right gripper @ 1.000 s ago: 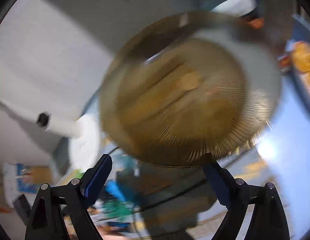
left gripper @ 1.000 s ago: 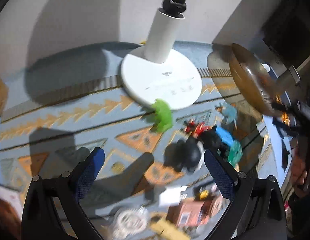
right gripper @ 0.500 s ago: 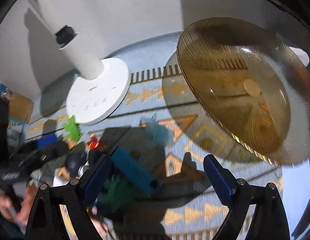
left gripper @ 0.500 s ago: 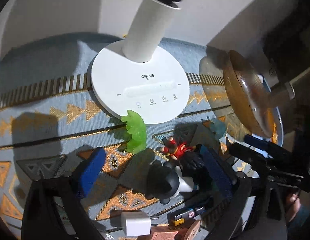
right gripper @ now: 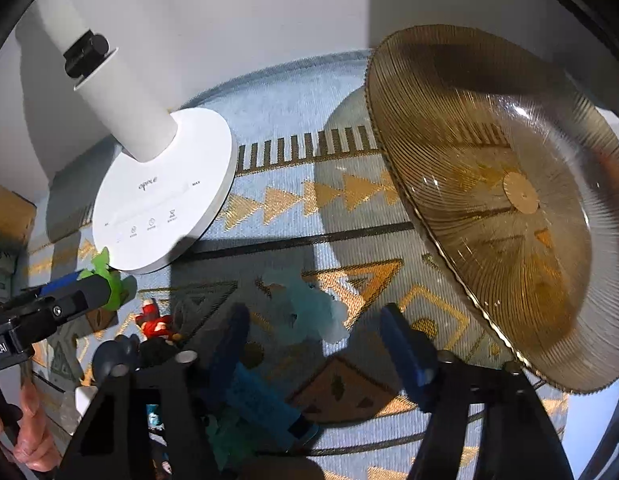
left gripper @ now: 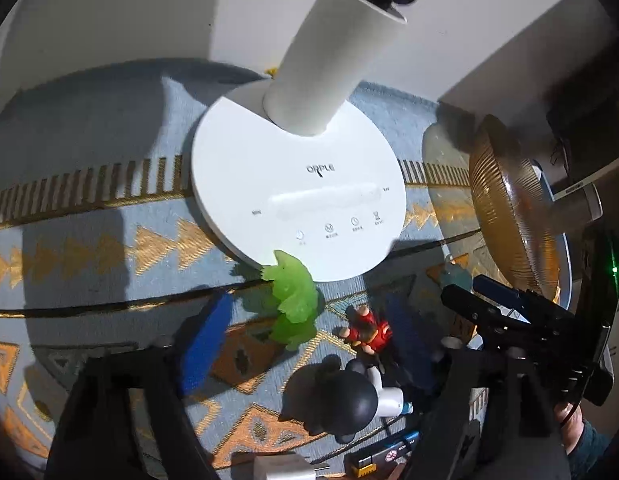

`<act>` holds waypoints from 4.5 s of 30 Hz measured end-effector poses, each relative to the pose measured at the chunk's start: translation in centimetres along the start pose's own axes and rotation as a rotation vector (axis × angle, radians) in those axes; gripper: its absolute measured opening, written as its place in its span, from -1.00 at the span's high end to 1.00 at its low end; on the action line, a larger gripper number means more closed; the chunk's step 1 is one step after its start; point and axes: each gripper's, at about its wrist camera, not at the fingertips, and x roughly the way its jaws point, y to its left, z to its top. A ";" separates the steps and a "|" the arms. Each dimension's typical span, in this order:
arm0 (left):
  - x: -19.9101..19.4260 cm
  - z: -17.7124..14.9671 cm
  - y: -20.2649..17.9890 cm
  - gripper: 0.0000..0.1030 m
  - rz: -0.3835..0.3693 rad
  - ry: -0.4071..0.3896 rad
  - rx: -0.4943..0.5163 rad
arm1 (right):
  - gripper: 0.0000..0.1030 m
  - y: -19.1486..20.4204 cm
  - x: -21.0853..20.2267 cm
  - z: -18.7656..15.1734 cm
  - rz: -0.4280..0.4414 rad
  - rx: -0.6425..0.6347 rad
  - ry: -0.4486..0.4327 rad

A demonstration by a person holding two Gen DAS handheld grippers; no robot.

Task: Organize rigid objects
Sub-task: 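Grasp the green translucent toy with the left tool while the right tool grasps the light-blue toy, then carry both toys over the amber glass plate and open both tools, then grasp the clear tape dispenser with the left tool while the right tool grasps the clear cup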

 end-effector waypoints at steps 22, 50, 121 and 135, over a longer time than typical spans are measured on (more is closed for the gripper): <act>-9.3 -4.3 -4.3 0.66 -0.002 -0.140 0.104 | 0.28 2.6 -9.8 -2.6 0.116 -0.064 -0.164; -7.4 -1.1 -25.3 0.66 -0.134 -0.221 0.233 | 0.28 -16.4 -19.8 -1.6 -0.061 0.092 -0.226; -7.7 -16.5 4.6 -0.61 0.186 0.036 0.232 | -0.28 11.2 -7.2 -16.2 0.191 -0.285 0.163; -7.1 -16.3 3.3 0.10 0.204 0.030 0.283 | 0.24 12.5 -7.0 -15.6 0.178 -0.322 0.101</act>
